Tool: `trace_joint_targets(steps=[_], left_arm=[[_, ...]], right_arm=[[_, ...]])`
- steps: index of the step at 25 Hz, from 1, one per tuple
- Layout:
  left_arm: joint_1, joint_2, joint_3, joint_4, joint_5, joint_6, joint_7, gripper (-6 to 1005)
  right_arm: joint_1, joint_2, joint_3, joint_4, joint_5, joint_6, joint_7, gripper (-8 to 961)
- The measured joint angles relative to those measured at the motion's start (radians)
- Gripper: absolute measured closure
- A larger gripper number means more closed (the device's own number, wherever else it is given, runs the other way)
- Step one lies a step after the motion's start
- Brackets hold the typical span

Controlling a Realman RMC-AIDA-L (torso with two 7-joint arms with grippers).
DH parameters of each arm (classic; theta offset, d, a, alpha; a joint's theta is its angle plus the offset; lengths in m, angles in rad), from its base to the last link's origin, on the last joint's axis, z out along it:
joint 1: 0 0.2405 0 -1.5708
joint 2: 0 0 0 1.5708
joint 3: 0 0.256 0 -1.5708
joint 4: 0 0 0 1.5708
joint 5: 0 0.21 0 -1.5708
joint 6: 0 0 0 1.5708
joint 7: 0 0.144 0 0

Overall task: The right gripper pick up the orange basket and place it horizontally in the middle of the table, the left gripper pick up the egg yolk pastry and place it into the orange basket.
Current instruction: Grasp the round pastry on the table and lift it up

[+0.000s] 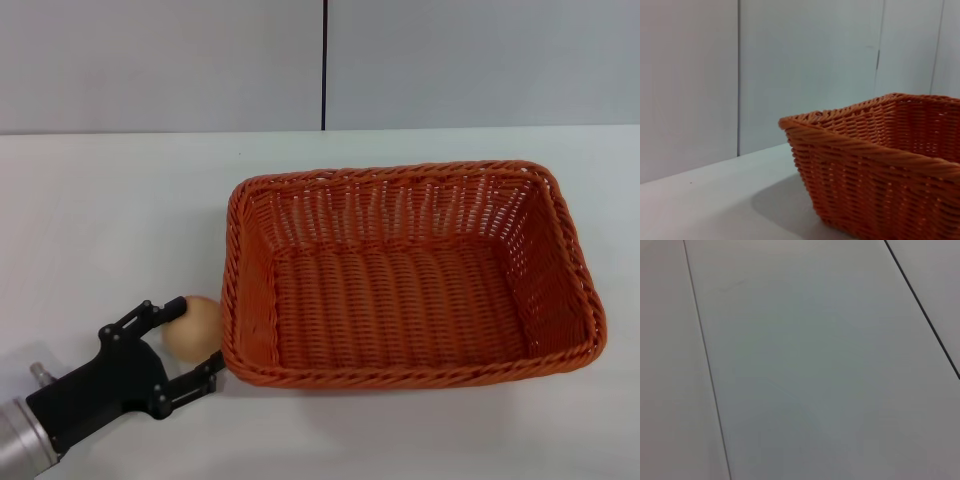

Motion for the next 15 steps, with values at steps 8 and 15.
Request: trace_joint_targets(steps=[8, 15], left_arm=[[-0.015, 0.002, -0.003, -0.008, 0.000, -0.010, -0.007, 233], [-0.009, 0.003, -0.032, -0.004, 0.000, -0.015, -0.009, 358]], right_arm=[[-0.001, 0.000, 0.001, 0.000, 0.001, 0.002, 0.000, 432], [0.000, 0.000, 0.001, 0.003, 0.006, -0.006, 0.000, 432]])
